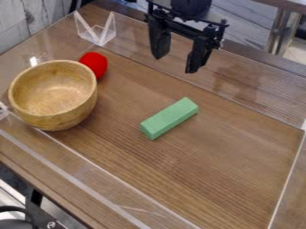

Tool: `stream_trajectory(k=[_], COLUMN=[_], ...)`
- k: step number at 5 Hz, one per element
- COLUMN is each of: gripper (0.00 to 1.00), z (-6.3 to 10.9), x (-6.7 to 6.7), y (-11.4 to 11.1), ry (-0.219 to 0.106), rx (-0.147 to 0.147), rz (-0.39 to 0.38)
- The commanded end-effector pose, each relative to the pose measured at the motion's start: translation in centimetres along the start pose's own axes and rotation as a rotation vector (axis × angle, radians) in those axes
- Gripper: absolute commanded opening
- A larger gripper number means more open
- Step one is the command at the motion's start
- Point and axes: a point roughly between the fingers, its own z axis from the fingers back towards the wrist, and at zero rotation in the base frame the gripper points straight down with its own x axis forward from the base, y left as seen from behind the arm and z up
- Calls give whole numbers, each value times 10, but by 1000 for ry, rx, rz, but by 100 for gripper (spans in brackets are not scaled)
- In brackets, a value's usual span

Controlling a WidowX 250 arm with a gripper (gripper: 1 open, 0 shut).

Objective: Move the red fruit to the right

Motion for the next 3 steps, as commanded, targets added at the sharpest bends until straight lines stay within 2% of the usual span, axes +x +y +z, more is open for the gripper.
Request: stream_trajectory(k=[1,2,3], gripper=[100,100,100], z=[-6,-4,-1], x=[5,9,11], y=[4,30,70], ry=[23,-6,-39], rx=[1,1,3], rz=[-46,-3,53])
